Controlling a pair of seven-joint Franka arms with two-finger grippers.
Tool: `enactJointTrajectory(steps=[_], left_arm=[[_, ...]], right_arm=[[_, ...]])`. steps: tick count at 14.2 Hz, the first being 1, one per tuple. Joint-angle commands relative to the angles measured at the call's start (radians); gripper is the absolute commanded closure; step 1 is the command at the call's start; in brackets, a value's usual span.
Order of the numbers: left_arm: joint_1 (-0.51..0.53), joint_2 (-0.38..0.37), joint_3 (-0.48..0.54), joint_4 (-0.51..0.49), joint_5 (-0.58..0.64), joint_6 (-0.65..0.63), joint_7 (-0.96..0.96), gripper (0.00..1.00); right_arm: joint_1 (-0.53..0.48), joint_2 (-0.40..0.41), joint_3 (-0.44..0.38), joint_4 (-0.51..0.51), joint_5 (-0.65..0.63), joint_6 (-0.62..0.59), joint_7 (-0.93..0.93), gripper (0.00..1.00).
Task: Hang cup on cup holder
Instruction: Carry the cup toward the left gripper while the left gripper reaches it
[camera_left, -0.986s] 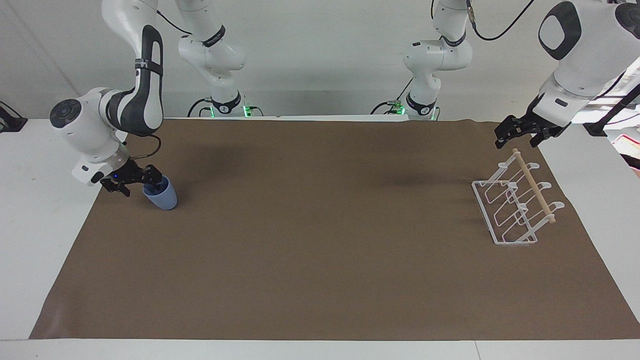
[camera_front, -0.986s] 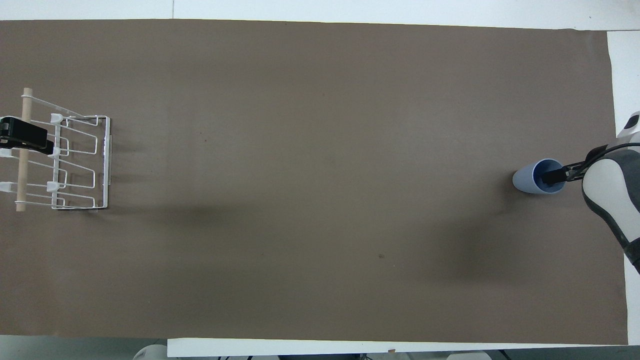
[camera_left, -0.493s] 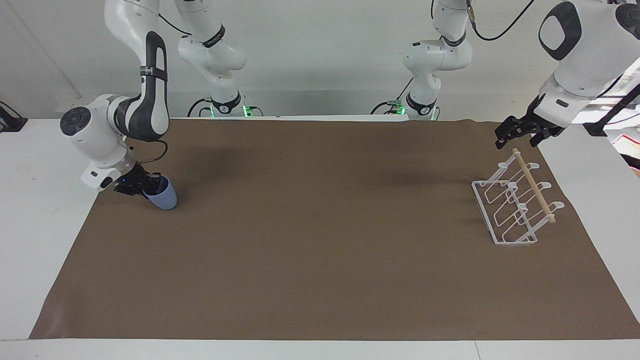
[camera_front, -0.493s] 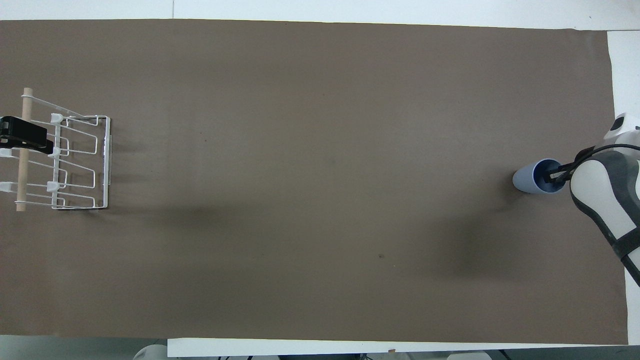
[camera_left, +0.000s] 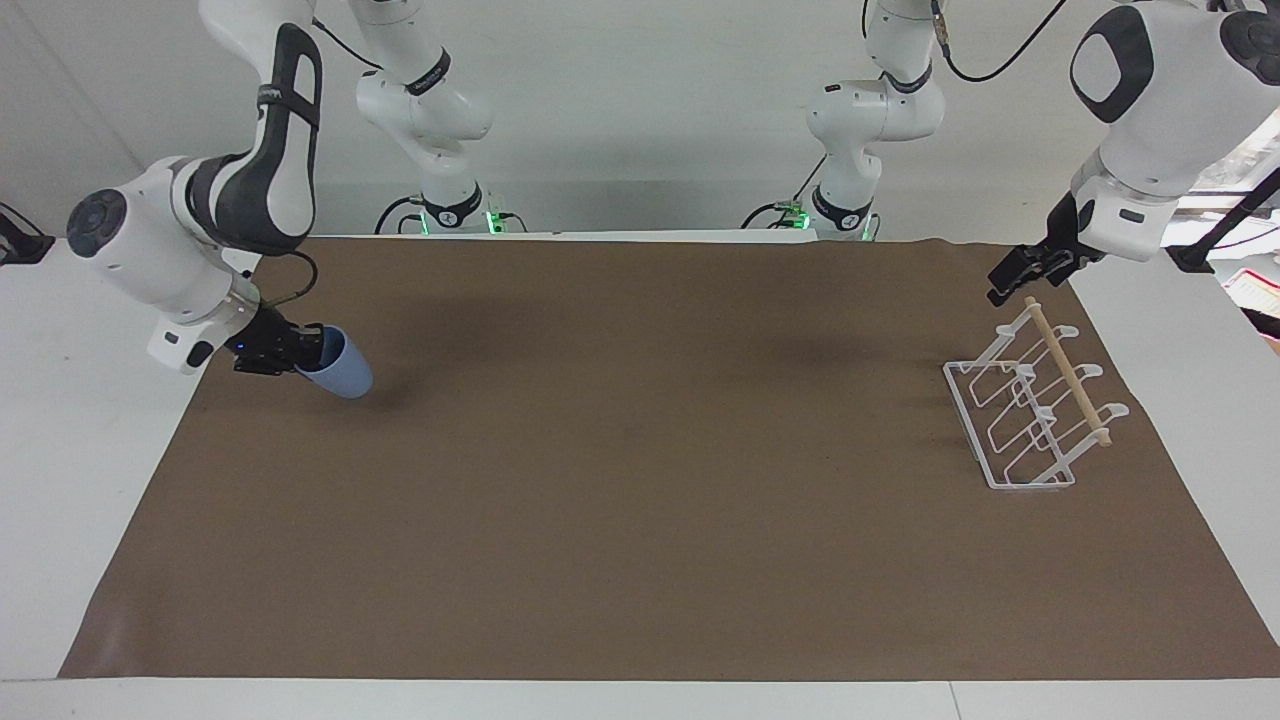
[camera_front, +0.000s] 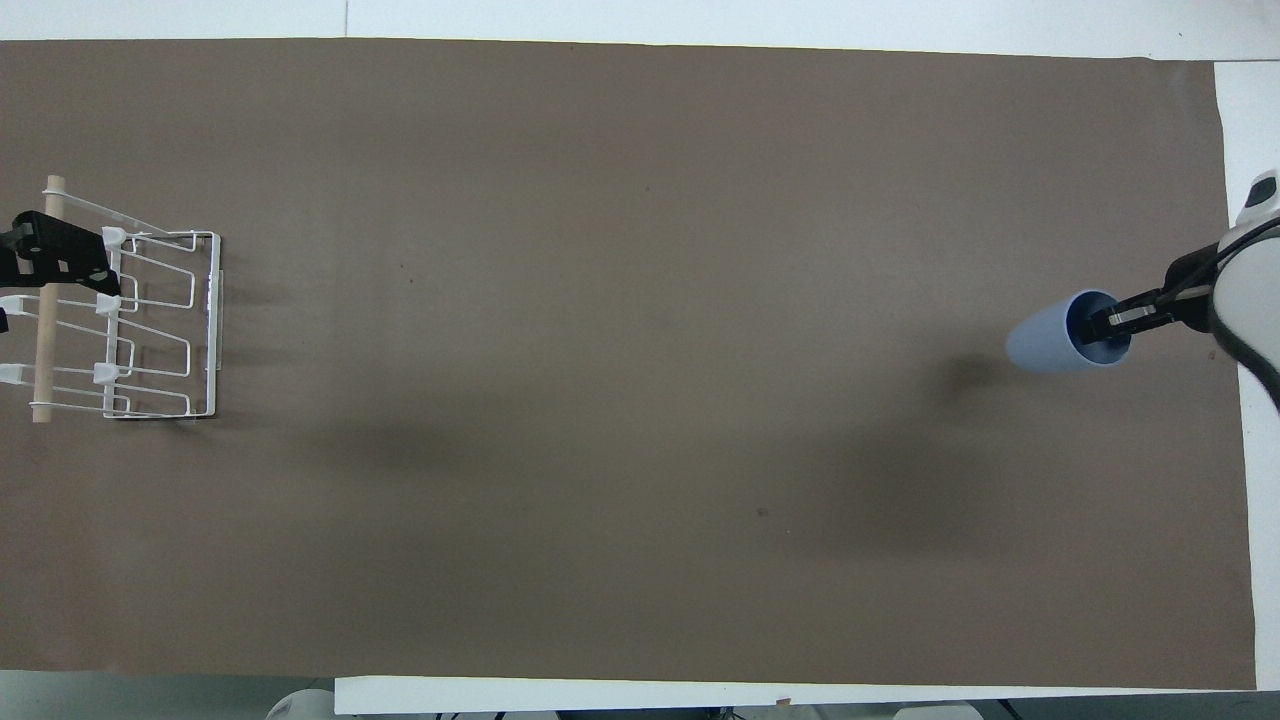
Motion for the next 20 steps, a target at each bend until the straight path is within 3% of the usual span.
enactJointTrajectory(steps=[1,4,7,9,12,20], left_arm=[[-0.058,-0.032,-0.002,-0.037,0.000,0.014,-0.223,0.00],[-0.143,-0.030,-0.002,-0.026,-0.049,0.011,-0.476,0.00],[-0.167,-0.015,-0.002,0.021,-0.257,0.023,-0.879,0.00],[-0.201,0.016,-0.003,0.070,-0.313,0.053,-1.150,0.00],[-0.255,0.039,-0.003,0.129,-0.365,0.053,-1.227,0.00],[-0.336,0.031,-0.017,0.077,-0.405,0.228,-1.252,0.00]], right_arm=[[0.012,-0.010,0.022,0.024,0.331,-0.151,0.003,0.97],[0.141,-0.015,0.024,0.017,0.619,-0.111,0.182,0.97],[0.344,-0.015,0.024,-0.004,0.877,0.128,0.397,0.97],[0.484,-0.018,0.025,-0.041,0.980,0.305,0.416,0.98],[0.633,-0.018,0.024,-0.055,1.174,0.491,0.442,1.00],[0.776,-0.012,0.025,-0.053,1.231,0.637,0.483,1.00]])
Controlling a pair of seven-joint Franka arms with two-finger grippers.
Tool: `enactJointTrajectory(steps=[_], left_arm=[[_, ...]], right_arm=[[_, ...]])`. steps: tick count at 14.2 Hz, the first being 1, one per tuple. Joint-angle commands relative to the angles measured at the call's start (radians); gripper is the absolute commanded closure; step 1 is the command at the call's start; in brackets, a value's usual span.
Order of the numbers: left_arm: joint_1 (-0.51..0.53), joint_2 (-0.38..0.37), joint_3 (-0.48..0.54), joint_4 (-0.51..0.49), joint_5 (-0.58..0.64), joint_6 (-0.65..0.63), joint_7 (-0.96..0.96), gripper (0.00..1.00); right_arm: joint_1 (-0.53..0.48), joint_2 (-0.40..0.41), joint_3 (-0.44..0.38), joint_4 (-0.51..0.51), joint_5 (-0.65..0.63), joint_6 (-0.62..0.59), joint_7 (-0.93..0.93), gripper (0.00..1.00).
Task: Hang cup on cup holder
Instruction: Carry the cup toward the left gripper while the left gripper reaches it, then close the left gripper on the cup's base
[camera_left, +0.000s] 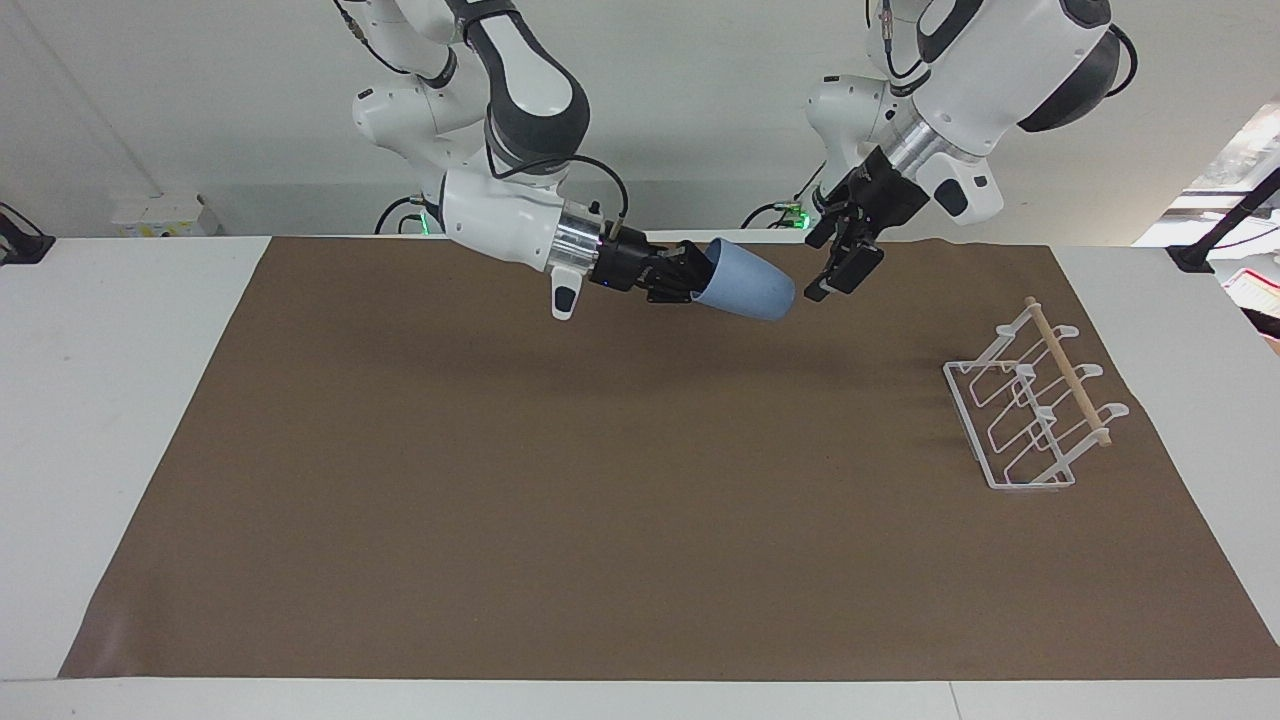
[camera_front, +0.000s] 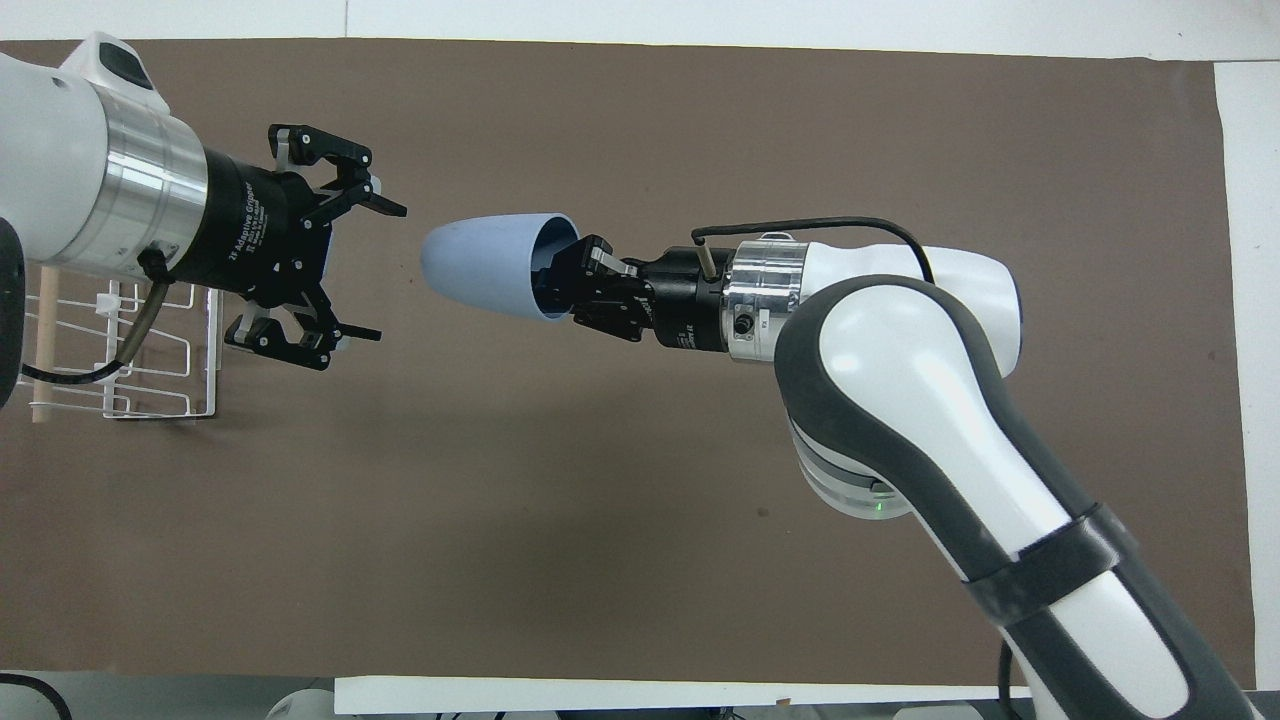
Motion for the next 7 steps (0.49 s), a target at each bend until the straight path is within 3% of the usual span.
enactJointTrajectory(steps=[1,7], left_arm=[[-0.034,-0.012,0.005,-0.039,-0.017,0.099,-0.022,0.00],[-0.071,-0.033,0.005,-0.138,-0.017,0.122,-0.020,0.01]], right_arm=[[0.062,-0.005,-0.003,-0.009,0.023,0.069,0.012,1.00],[0.068,-0.005,-0.003,-0.006,0.023,0.077,0.029,1.00]])
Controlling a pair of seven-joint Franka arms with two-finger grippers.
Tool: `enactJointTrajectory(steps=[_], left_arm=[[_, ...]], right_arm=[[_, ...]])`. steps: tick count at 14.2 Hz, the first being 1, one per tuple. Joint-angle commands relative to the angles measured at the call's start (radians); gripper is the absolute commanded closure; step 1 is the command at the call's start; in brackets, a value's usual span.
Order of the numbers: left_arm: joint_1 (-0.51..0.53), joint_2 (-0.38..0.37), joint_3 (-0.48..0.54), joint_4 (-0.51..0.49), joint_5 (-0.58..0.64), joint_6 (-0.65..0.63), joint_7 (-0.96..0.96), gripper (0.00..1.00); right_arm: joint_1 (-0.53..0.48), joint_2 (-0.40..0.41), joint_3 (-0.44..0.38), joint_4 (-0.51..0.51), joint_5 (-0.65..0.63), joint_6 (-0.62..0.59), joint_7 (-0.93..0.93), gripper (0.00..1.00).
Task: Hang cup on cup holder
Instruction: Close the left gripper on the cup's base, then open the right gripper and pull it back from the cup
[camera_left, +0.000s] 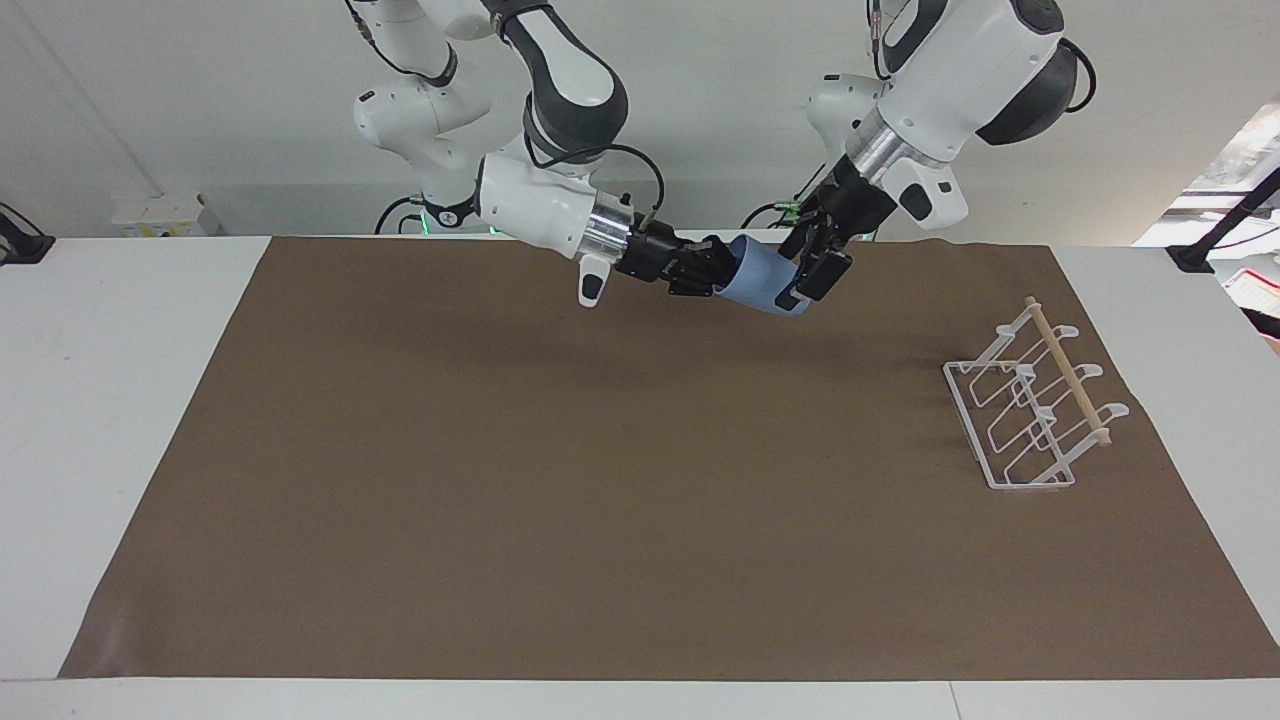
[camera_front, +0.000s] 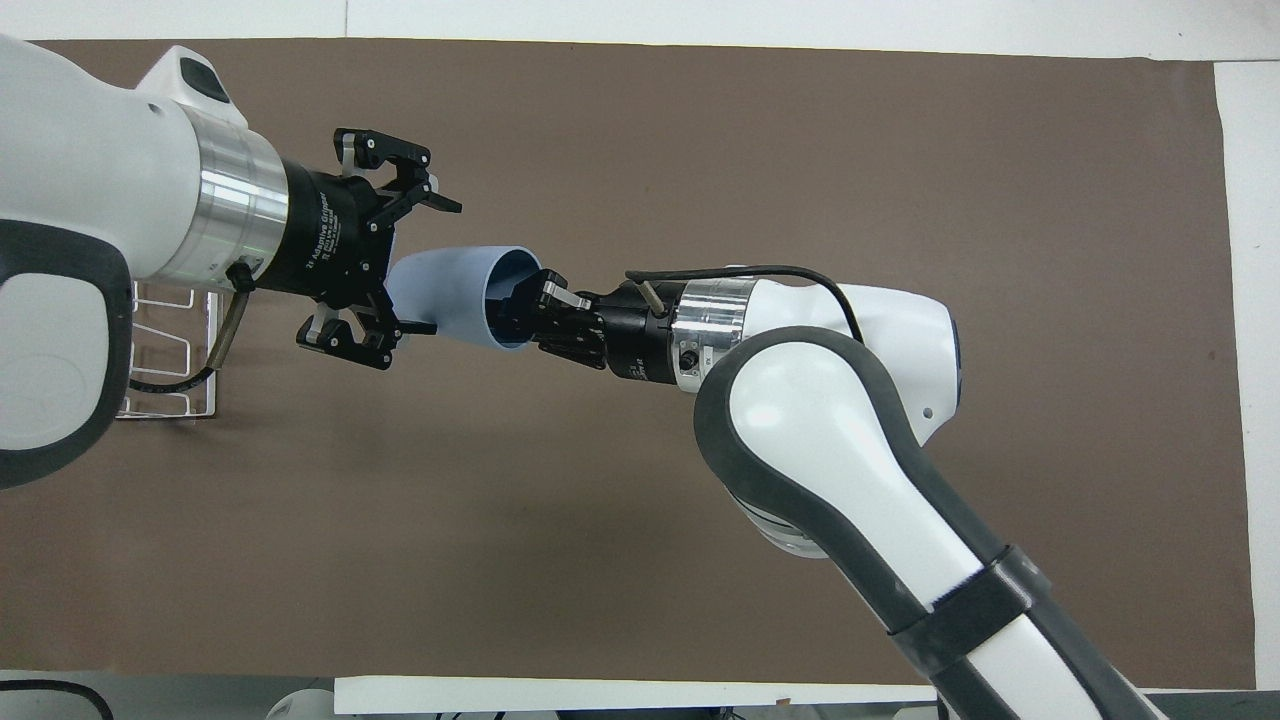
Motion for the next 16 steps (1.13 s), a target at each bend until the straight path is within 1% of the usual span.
enactJointTrajectory(steps=[1,2,3,4,7,8,9,10,12,13,14,15,16], left_arm=[[-0.020,-0.038,0.006,-0.078,-0.015,0.012,-0.010,0.01],[-0.023,-0.046,0.008,-0.085,-0.015,0.005,-0.012,0.06],[-0.026,-0.046,0.009,-0.082,-0.015,0.001,-0.024,0.73],[-0.020,-0.045,0.011,-0.085,-0.010,0.007,-0.024,1.00],[-0.003,-0.034,0.015,-0.063,-0.013,0.016,-0.027,1.00],[-0.005,-0.032,0.015,-0.060,-0.003,0.014,-0.030,1.00],[-0.003,-0.032,0.017,-0.060,0.001,0.007,-0.033,1.00],[0.001,-0.034,0.020,-0.062,0.013,-0.005,-0.032,1.00],[0.026,-0.035,0.019,-0.062,0.136,-0.056,-0.024,1.00],[0.026,-0.043,0.020,-0.074,0.210,-0.070,-0.025,1.00],[0.029,-0.046,0.020,-0.086,0.287,-0.087,-0.028,1.00],[0.041,-0.043,0.020,-0.091,0.385,-0.102,-0.033,1.00],[0.043,-0.034,0.020,-0.094,0.487,-0.110,-0.033,1.00]], right_arm=[[0.002,-0.005,0.001,0.008,0.022,-0.008,0.013,1.00],[0.000,-0.004,0.001,0.008,0.022,-0.010,0.014,1.00],[0.000,-0.004,0.001,0.009,0.022,-0.008,0.014,1.00],[0.000,-0.004,0.001,0.009,0.022,-0.008,0.014,1.00],[0.000,-0.004,0.001,0.009,0.022,-0.008,0.028,1.00],[-0.003,-0.004,0.001,0.009,0.022,-0.013,0.033,0.94],[-0.004,-0.004,0.001,0.011,0.022,-0.008,0.033,0.60],[-0.006,-0.004,0.001,0.013,0.022,-0.005,0.034,0.01],[-0.041,-0.012,-0.003,0.011,0.021,-0.030,0.034,0.01],[-0.088,-0.018,-0.005,0.009,0.009,-0.069,0.033,0.01],[-0.148,-0.035,-0.006,0.008,0.002,-0.149,0.033,0.01],[-0.237,-0.041,-0.008,0.008,-0.022,-0.266,0.033,0.01],[-0.330,-0.044,-0.008,0.009,-0.097,-0.381,0.025,0.01]])
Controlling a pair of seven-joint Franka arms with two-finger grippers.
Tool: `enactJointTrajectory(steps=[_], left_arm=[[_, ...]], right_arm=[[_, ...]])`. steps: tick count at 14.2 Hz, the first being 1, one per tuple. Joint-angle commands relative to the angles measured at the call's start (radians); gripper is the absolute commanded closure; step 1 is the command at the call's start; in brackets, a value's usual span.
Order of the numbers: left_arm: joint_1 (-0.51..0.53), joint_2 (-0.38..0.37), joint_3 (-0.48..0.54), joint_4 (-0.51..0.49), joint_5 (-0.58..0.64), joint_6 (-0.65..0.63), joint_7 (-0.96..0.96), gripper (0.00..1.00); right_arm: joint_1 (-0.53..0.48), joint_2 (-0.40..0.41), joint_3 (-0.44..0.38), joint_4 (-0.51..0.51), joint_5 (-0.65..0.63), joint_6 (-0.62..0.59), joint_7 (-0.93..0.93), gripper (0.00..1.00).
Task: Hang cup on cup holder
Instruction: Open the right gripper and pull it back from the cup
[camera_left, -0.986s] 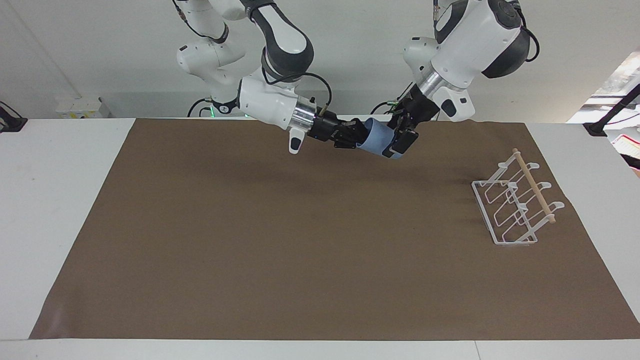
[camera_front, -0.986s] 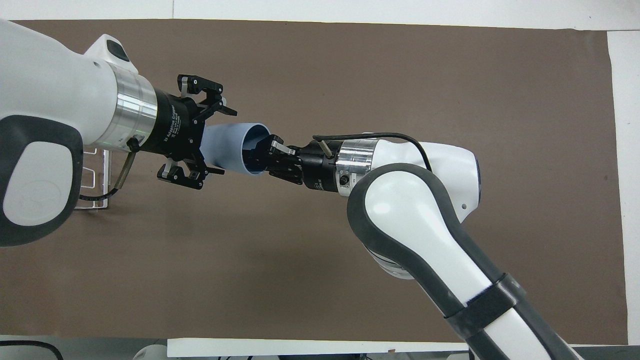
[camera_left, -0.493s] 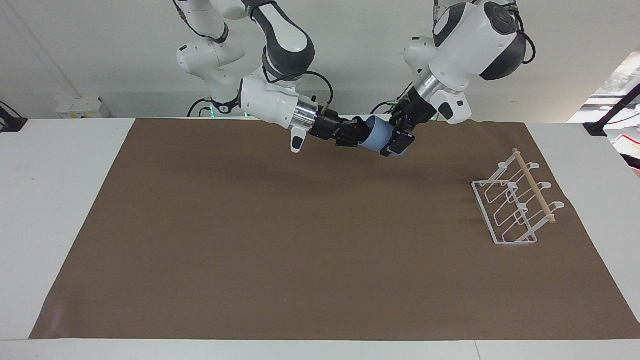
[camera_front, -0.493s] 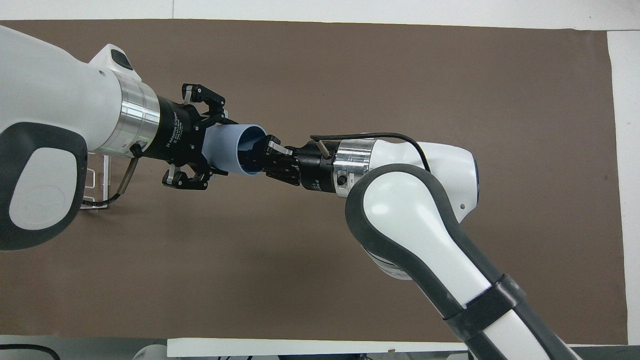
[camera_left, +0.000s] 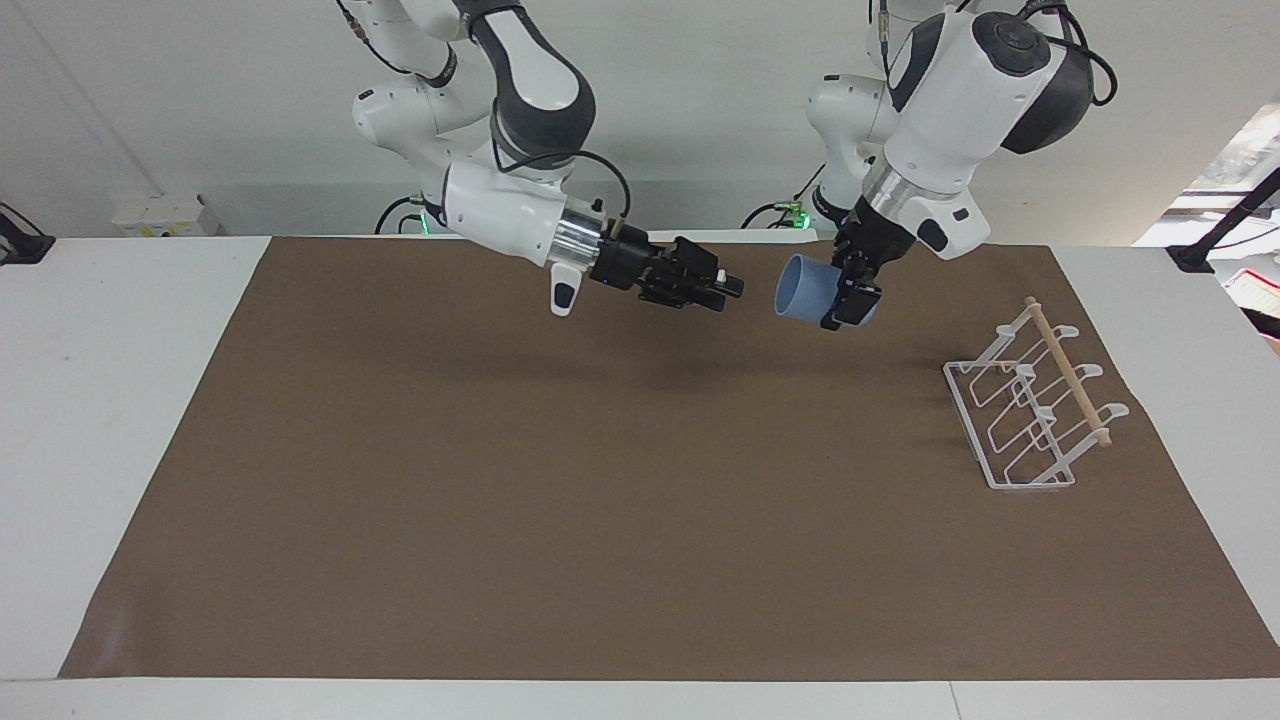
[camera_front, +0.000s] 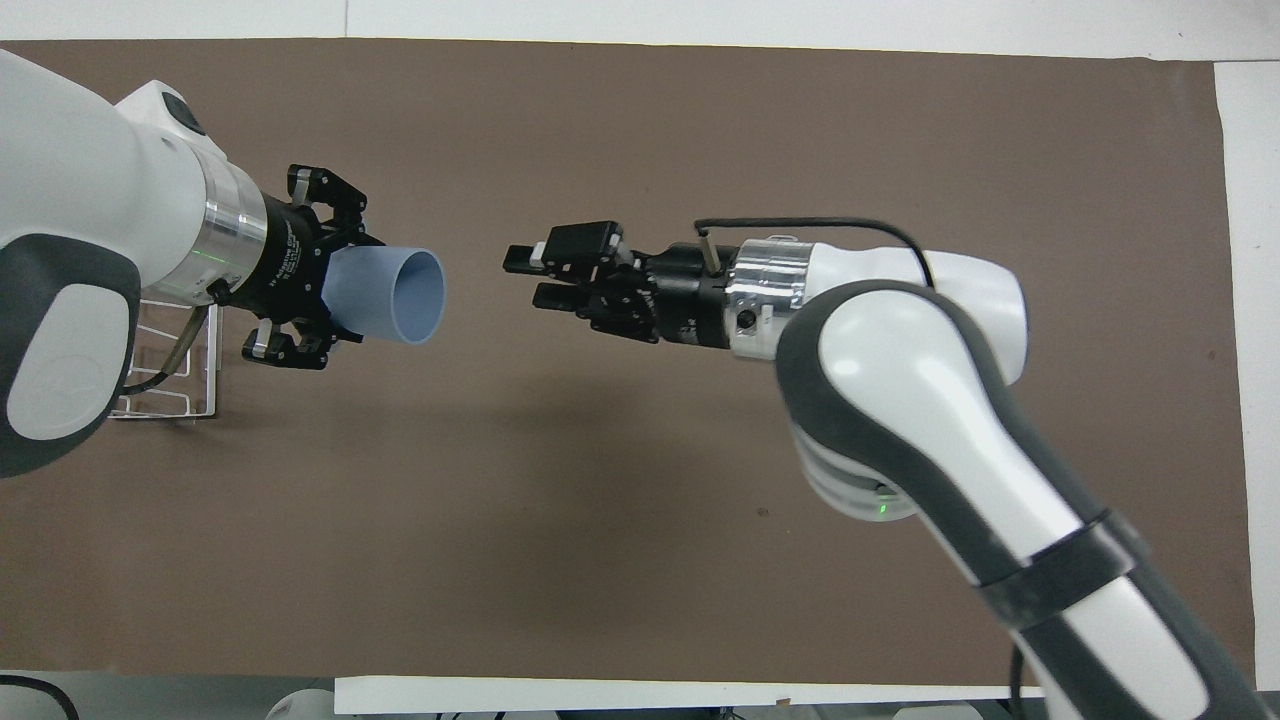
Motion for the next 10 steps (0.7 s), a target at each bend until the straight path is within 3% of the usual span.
enactJointTrajectory(steps=[1,4,6,10], left_arm=[[0.007,-0.009,-0.002,-0.048,0.252,-0.024,-0.017,1.00],[0.004,0.022,-0.004,-0.103,0.530,0.005,-0.034,1.00],[-0.002,0.077,-0.004,-0.134,0.768,-0.010,-0.072,1.00],[0.010,0.165,-0.004,-0.177,1.110,-0.033,-0.131,1.00]], right_arm=[[-0.227,-0.023,0.005,-0.002,-0.174,-0.249,-0.006,0.01],[-0.370,-0.060,0.005,0.023,-0.599,-0.308,-0.019,0.01],[-0.400,-0.071,0.003,0.038,-0.825,-0.334,-0.017,0.01],[-0.426,-0.074,0.003,0.119,-1.259,-0.385,-0.017,0.01]])
